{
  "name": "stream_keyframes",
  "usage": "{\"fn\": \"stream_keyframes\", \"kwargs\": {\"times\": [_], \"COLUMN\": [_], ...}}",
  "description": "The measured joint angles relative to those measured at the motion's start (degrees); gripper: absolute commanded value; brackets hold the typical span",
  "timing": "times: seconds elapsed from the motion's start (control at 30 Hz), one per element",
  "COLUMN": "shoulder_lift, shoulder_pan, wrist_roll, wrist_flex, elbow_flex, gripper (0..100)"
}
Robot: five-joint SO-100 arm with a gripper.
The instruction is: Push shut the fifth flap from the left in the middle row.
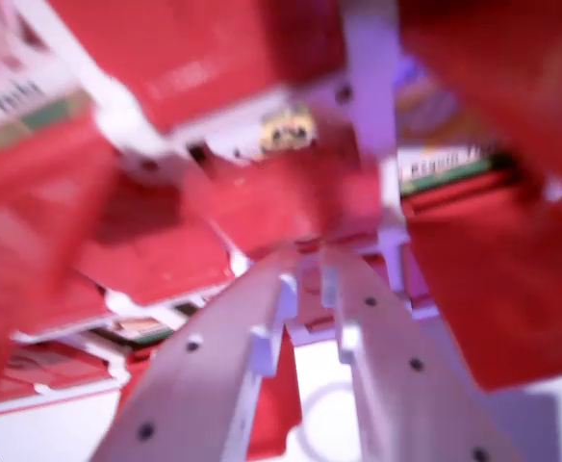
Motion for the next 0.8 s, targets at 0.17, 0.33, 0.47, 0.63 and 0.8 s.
{"fn": "stream_keyframes", "kwargs": {"times": [0.17,0.33,0.47,0.63,0.8], "shoulder_lift": [0.0,0.0,0.0,0.0,1.5], "shoulder_pan": [0.0,0.0,0.0,-0.1,-0.1], "wrist_roll": [-0.5,-0.9,-0.9,-0.9,-0.9], "wrist_flex": [-2.6,-3.1,-2.5,-0.4,1.9], "elbow_flex": [-1.5,-1.5,-1.5,-1.5,-0.7], "gripper": [2,2,2,2,2]}}
